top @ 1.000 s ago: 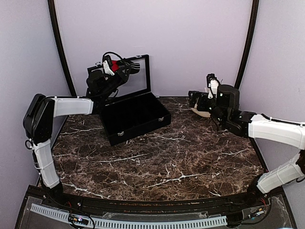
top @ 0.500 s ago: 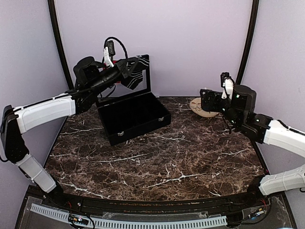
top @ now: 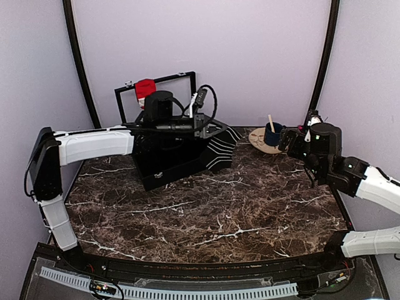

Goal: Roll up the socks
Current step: Put down the sock at the center of the board.

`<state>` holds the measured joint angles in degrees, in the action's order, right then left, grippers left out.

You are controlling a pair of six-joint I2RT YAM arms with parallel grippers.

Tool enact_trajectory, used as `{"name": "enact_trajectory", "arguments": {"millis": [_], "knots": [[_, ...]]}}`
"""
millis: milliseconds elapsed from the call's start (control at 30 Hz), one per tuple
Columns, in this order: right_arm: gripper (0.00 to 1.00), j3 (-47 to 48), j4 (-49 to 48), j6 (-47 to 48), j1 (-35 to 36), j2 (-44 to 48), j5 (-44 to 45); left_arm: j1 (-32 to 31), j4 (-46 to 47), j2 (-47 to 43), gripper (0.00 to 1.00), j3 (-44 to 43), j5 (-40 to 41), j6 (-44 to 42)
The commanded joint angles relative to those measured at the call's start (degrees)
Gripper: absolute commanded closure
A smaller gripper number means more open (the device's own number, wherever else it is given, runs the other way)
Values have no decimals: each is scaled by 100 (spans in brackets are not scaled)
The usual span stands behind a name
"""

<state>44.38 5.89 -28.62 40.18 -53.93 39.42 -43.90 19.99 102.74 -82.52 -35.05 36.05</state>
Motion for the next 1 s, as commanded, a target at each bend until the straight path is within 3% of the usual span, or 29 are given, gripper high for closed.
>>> {"name": "enact_trajectory", "arguments": {"millis": [0, 233, 333, 467, 633, 767, 967], "knots": [[0, -133, 747, -747, 51, 304, 660, -264, 316, 816, 100, -732, -1638, 656], [0, -210, 1142, -1040, 51, 746, 879, -620, 1719, 2576, 100, -2175, -2606, 2374], [0, -242, 1182, -1100, 51, 758, 884, -746, 2526, 2998, 100, -2265, -2812, 3132], [0, -332, 1040, -1145, 51, 660, 694, -737, 4035, 3014, 100, -963, -2950, 4111], [0, -432, 852, -1155, 69, 473, 442, -722, 5159, 2489, 100, 1318, -3008, 4352], [0, -518, 544, -1111, 107, 326, 210, -699, 4877, 1896, 100, 2251, -3023, 3836], [1, -486, 301, -925, 298, -26, -152, -674, 4603, 1416, 100, 2635, -3054, 3567]]}}
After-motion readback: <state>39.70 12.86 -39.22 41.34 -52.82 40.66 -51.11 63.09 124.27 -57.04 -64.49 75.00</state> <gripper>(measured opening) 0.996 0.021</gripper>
